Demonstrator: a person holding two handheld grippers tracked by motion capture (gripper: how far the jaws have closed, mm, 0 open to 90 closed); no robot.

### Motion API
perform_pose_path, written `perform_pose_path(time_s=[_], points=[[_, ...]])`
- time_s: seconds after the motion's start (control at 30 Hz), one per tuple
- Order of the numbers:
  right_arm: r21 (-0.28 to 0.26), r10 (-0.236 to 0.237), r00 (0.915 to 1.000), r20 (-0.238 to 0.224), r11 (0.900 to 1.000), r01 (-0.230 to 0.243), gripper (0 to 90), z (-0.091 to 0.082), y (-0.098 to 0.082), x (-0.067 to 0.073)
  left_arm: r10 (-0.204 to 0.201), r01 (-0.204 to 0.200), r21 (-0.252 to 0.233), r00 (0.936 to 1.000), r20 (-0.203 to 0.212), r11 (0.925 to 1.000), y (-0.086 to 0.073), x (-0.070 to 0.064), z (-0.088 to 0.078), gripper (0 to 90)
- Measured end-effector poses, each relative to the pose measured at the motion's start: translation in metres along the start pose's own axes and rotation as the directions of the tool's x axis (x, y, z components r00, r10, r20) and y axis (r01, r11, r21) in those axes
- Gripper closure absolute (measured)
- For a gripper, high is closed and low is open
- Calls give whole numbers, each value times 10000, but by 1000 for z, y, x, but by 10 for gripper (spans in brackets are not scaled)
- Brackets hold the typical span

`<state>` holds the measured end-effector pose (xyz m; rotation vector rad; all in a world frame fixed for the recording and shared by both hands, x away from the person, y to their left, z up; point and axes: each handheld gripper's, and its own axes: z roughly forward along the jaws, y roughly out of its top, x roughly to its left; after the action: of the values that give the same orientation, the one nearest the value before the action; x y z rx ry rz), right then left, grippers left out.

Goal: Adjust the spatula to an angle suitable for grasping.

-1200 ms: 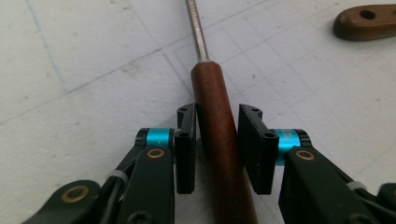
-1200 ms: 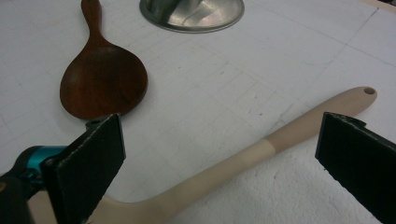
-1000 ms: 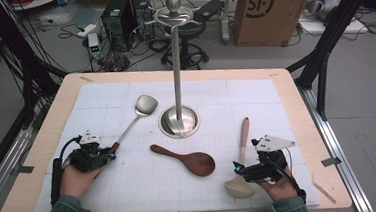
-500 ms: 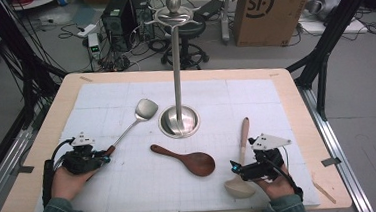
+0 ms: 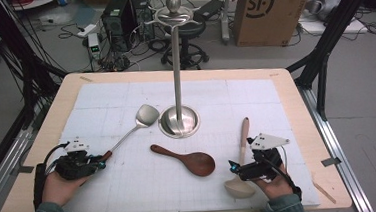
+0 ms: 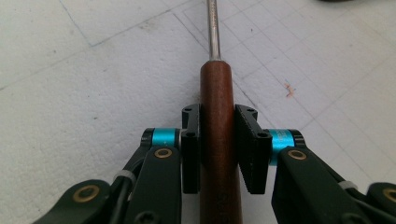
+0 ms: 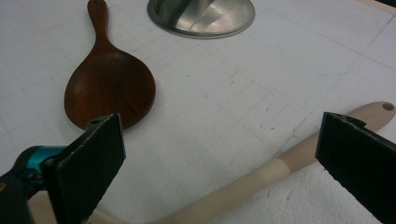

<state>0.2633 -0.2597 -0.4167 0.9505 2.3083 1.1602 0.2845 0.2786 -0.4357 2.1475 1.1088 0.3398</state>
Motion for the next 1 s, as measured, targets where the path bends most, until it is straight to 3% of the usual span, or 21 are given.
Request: perform_pose_path(time_s=[0.57,1.0], points=[[14,12,10000,-23,10000,-12,5,2,0,0,427,-431,88,9981,448,9990,-5,-4,-6,731],[6,15,10000,4,10000,-15,5,2,1,0,918,-926,51,9917,901,9957,-5,-12,-8,731]])
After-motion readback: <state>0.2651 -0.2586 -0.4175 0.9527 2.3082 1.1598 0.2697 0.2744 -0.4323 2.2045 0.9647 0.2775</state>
